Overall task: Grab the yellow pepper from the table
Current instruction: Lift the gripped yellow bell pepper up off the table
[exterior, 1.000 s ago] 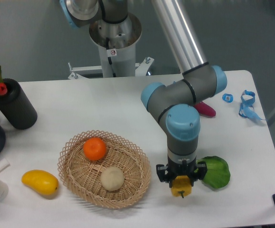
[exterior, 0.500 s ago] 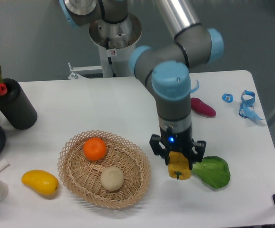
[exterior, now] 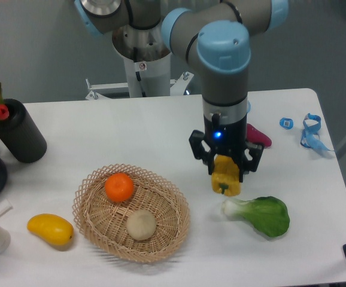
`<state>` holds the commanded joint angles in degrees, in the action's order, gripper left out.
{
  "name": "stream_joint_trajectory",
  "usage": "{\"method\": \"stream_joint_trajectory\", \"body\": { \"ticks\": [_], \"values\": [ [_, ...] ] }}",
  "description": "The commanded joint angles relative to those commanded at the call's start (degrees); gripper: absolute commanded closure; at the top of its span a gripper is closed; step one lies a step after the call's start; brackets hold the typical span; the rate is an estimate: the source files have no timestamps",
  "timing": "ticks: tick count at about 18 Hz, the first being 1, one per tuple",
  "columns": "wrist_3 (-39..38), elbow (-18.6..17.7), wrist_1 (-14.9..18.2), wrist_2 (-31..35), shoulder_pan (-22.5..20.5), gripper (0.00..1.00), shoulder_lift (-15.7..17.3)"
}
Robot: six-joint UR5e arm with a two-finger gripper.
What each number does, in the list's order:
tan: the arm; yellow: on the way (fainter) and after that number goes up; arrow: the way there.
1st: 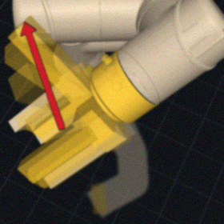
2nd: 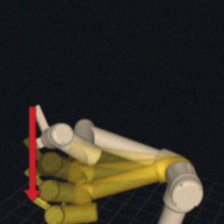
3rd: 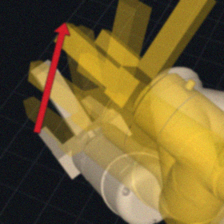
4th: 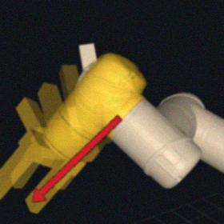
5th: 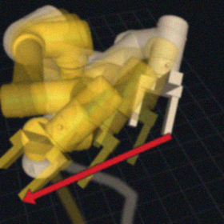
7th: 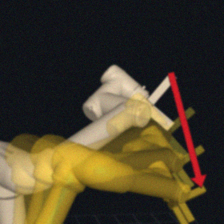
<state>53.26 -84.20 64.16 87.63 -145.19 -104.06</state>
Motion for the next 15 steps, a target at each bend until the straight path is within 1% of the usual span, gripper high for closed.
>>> {"method": "stream_joint_trajectory", "body": {
  "ticks": [15],
  "values": [
    [-0.1, 0.5, -0.1, -1.1, -0.3, 0.52, 0.1]
  ]
}}
